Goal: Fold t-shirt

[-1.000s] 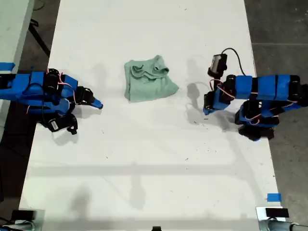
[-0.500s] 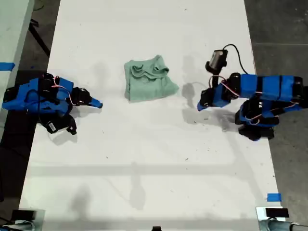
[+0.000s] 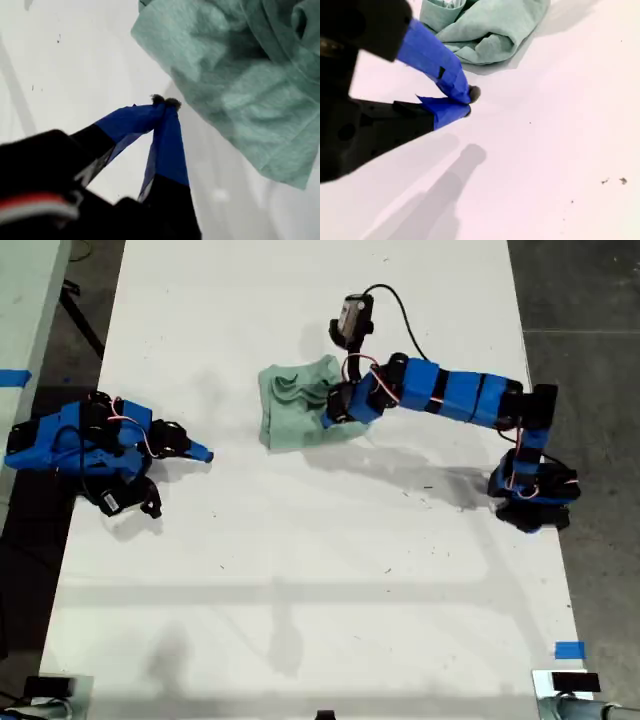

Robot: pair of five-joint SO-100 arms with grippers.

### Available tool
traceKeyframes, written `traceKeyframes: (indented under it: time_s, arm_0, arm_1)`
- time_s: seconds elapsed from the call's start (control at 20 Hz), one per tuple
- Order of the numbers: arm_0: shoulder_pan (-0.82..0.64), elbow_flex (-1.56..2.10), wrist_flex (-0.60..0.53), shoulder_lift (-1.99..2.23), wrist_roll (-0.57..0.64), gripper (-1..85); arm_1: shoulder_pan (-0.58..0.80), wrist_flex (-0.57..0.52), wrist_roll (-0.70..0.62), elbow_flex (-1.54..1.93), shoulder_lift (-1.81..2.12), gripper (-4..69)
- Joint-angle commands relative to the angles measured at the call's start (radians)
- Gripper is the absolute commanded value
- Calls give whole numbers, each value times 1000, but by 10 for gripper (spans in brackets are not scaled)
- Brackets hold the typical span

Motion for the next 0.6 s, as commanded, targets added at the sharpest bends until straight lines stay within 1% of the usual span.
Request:
traceKeyframes:
  time_s: [0.0, 0.3, 0.55]
  arm_0:
    - [-12, -3, 2, -2, -6, 0]
    - [-20, -3, 2, -2, 2, 0]
    - [-21, -3, 2, -2, 2, 0]
  arm_1:
    - [34, -74, -17, -81, -17, -11]
    - [64, -129, -40, -89, -97, -11]
    - [101, -167, -84, -146, -179, -11]
